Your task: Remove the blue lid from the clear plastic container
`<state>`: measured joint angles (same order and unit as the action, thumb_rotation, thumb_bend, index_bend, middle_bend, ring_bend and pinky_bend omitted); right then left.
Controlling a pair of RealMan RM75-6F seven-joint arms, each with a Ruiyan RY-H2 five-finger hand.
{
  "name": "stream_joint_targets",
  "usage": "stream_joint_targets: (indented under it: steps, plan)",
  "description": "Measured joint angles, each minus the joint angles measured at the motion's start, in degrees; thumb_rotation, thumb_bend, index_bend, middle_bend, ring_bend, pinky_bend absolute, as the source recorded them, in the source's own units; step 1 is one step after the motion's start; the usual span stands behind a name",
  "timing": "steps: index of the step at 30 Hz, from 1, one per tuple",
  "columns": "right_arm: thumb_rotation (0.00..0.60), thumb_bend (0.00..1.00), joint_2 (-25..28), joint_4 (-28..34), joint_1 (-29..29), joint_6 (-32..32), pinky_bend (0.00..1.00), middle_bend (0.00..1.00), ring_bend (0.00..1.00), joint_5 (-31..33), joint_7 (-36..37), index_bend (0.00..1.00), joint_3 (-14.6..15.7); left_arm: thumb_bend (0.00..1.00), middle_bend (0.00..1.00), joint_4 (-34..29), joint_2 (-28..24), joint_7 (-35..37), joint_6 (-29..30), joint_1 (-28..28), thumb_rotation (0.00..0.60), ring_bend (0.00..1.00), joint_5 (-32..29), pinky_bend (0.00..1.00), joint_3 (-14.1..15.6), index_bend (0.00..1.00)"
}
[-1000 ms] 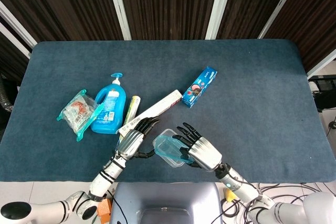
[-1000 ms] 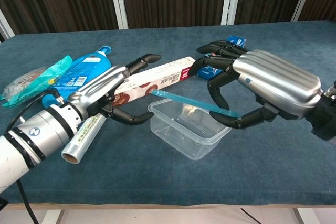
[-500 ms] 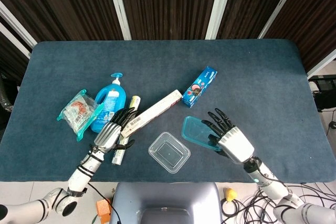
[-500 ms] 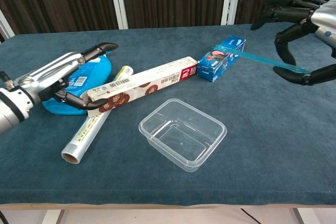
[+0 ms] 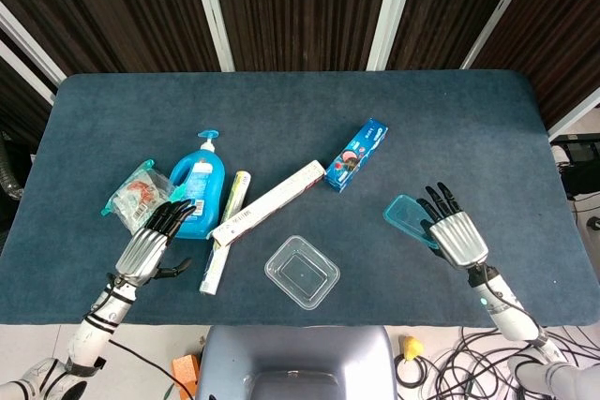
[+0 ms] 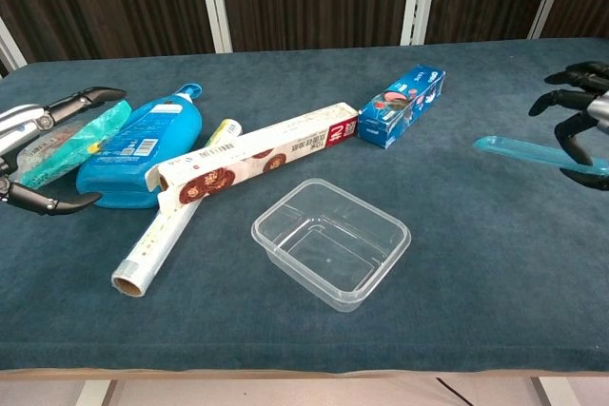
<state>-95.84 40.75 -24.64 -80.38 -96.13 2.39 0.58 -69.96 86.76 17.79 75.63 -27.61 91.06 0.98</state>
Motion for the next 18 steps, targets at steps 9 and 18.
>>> stream_joint_targets:
  steps: [9, 18]
  plan:
    - [0.505, 0.07, -0.65, 5.36, 0.65, 4.31, 0.0, 0.0, 0.0, 1.17, 2.21, 0.0, 1.51, 0.28, 0.0, 0.01, -1.45, 1.62, 0.28, 1.28, 0.6, 0.0, 0.91, 0.0, 1.09, 0.0]
    - [0.476, 0.05, 9.98, 26.66, 1.24, 6.63, 0.0, 0.0, 0.0, 0.97, -3.38, 0.0, 3.76, 0.28, 0.0, -5.39, -6.78, -0.22, -0.11, 2.4, 0.6, 0.0, 1.36, 0.0, 2.5, 0.0]
